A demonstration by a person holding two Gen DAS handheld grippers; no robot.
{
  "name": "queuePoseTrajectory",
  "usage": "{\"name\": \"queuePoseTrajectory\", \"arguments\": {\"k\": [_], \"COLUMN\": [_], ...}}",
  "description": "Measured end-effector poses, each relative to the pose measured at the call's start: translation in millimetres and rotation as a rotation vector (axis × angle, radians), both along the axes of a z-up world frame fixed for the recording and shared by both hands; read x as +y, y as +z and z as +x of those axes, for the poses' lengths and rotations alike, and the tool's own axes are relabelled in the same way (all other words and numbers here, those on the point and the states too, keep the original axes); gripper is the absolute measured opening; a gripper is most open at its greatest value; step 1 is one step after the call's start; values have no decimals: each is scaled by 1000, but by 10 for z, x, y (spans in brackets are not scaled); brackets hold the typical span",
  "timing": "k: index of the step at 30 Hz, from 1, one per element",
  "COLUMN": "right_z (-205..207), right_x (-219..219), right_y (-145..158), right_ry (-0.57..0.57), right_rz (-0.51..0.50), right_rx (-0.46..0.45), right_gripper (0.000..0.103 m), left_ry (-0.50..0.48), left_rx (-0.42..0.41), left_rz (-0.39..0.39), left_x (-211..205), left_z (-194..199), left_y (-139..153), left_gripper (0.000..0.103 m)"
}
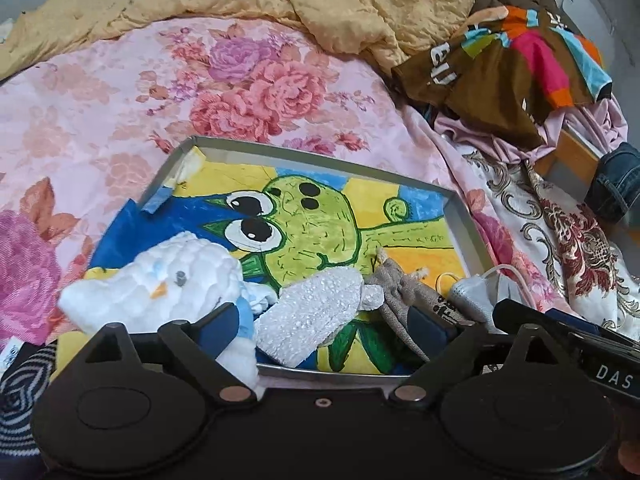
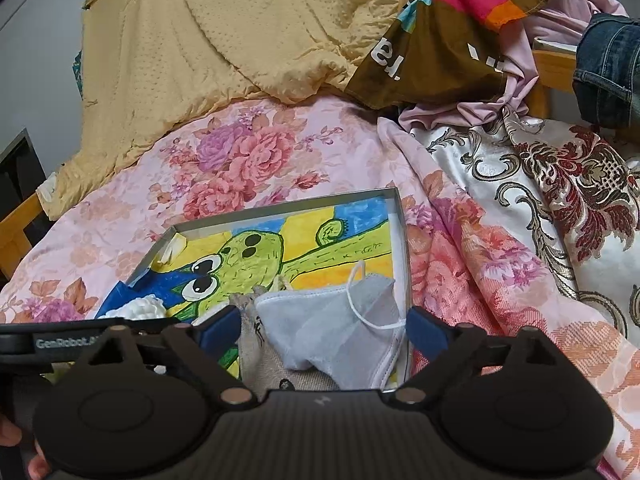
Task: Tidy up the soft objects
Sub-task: 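Carry the cloth with the left gripper while the right carries the mask into the tray, then open both grippers to release the cloth and mask in the tray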
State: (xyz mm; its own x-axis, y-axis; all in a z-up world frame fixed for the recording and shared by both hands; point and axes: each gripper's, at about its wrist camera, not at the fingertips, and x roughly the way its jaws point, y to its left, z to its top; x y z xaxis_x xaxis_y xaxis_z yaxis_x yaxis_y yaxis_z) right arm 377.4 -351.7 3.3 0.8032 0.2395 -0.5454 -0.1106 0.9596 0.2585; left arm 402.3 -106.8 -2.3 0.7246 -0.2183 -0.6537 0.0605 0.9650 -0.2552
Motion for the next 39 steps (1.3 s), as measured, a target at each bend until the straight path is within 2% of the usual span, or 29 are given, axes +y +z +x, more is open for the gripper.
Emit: {"name": "queuePoseTrajectory", "arguments": {"k": [7,16,22,34,39], "right_z": [-123,-418,-720,-1510,-1726], "right_x": [-37,-8,31,57,50], "right_y": [117,338,470,793,803], "right_ry": [-17,-8,-13,-45,-64], "right_rz": [2,-8,-42,-16,25], "right_rx": [-47,-107,-146,-268,-261], "right_gripper": [101,103,103,103,103], "left_ry": [42,71,87,88,85], "left_rx": [-37,-85,-124,-204,-268], "left_rz": [-4,10,-12,-74,-89], "left_x": [99,252,344,480,599], "left_z": [-210,-538,-929,-1682,-2020], "left_y": [143,394,452,633,664], "left_gripper": [101,102,102,102,102]}}
